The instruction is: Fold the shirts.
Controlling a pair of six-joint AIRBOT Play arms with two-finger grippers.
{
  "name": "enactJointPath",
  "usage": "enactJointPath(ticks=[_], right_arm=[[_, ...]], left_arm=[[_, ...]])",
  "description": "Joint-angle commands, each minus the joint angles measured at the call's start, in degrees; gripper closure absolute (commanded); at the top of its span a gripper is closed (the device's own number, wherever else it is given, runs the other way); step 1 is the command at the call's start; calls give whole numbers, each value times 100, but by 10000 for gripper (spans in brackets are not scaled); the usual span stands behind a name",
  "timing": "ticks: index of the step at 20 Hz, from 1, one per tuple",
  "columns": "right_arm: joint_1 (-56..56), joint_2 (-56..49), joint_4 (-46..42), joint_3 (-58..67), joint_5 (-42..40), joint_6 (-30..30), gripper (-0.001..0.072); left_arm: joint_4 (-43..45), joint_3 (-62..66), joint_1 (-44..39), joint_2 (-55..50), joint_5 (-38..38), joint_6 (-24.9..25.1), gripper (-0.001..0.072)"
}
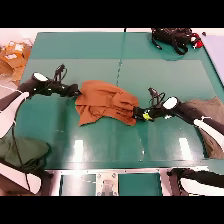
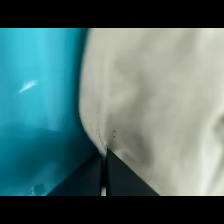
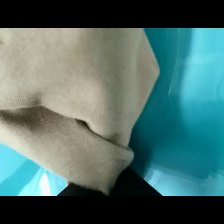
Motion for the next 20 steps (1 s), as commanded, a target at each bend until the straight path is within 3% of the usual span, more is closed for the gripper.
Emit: enactJointPath(ticks=[1,4,11,16,20], right_arm=[[-472,7,44,356,428,-293,688],[-883,116,42,1340,1191,-487,688],[-1672,1244,-57,4697,2728,-605,688],[-2173,2234,-778,6258,2872,-603,688],[-2435,2771,-1506,6378,2988,-581,688]], left_arm=[[-245,575,164,92,-979,232,688],[-249,1329,232,592,-1381,20,688],[-354,2914,232,2935,-1174,-269,688],[175,3790,232,4306,-1034,-667,687],[1239,3827,232,4769,-1427,-1414,687]])
